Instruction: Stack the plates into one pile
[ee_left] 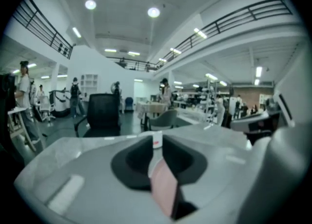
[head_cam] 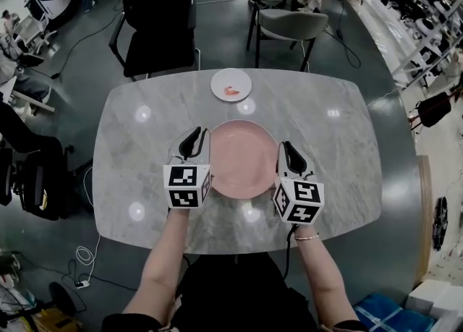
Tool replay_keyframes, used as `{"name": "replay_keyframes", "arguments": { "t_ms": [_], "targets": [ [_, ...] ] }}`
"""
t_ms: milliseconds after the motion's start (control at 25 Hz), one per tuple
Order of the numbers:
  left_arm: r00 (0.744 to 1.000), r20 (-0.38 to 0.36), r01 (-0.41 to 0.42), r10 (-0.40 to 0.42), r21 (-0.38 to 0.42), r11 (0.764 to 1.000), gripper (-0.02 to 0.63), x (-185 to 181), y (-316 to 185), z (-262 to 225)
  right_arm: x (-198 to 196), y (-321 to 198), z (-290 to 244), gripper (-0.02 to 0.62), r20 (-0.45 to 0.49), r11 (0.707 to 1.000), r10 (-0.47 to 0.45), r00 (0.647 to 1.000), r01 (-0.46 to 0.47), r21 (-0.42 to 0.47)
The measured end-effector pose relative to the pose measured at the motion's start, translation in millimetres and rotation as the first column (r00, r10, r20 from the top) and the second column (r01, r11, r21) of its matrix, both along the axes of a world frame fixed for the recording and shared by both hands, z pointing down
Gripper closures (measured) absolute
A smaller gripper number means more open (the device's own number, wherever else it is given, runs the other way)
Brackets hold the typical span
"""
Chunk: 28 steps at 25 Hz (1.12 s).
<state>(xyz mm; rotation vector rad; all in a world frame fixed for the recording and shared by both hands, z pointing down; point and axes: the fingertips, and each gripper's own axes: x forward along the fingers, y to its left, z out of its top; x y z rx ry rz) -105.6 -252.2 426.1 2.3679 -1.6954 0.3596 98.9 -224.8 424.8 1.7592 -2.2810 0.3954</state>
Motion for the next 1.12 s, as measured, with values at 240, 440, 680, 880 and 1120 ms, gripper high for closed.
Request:
{"name": "replay_keyframes", "arguments": {
  "t_ms": [240, 440, 680, 880, 1120],
  "targets": [
    [0.999, -0.034, 0.01, -0.007, 0.112, 0.994, 0.585, -9, 6, -32, -5, 8, -33, 0.581, 0.034, 0.994, -0.004, 0.999, 0.0, 0.112],
    [0.999, -0.05, 0.001, 0.008, 0.175, 0.985, 0.598, -13, 13, -50, -8, 19, -49, 0.589, 0.047, 0.985, 0.006, 0.999, -0.014, 0.174],
    [0.998, -0.06, -0.017, 0.03, 0.208, 0.978, 0.6, -15, 23, -54, -12, 32, -61, 0.591, 0.037, 0.971, -0.001, 0.999, -0.008, 0.24],
    [0.996, -0.074, -0.042, 0.059, 0.217, 0.975, 0.599, -16, 30, -51, -15, 37, -64, 0.591, 0.023, 0.963, 0.003, 1.0, -0.009, 0.271],
    [0.993, -0.081, -0.07, 0.09, 0.226, 0.972, 0.6, -16, 36, -55, -17, 43, -66, 0.591, 0.029, 0.959, 0.011, 1.0, -0.019, 0.281]
  ]
}}
